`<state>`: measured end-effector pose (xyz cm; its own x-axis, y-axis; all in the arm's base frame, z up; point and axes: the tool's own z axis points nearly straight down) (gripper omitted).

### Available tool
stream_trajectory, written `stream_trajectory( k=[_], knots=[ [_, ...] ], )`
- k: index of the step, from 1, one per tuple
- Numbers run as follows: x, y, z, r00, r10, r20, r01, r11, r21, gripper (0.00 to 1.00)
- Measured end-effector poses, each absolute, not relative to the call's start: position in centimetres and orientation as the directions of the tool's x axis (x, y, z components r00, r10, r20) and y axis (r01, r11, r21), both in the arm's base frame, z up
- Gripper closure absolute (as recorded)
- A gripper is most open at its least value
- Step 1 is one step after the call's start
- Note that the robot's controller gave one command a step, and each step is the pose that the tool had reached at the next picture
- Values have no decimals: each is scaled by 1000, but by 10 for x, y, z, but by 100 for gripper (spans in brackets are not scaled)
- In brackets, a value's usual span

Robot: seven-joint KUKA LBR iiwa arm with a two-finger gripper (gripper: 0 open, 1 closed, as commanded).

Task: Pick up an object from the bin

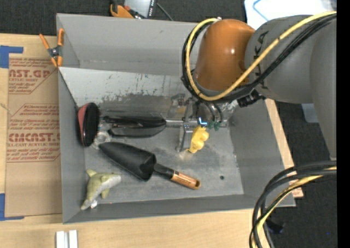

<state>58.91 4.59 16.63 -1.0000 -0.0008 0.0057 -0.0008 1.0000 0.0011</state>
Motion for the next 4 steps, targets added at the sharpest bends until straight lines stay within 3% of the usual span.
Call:
stream_trajectory(
  k=[1,2,3,4],
  knots=[
    [591,46,171,-1000,0,-2,0,1000,2,0],
    [497,68,66,-1000,15,12,15,1000,2,0],
    [522,35,142,-985,170,-21,170,985,5,0],
    [499,65,74,-999,34,12,34,999,3,0]
  ],
)
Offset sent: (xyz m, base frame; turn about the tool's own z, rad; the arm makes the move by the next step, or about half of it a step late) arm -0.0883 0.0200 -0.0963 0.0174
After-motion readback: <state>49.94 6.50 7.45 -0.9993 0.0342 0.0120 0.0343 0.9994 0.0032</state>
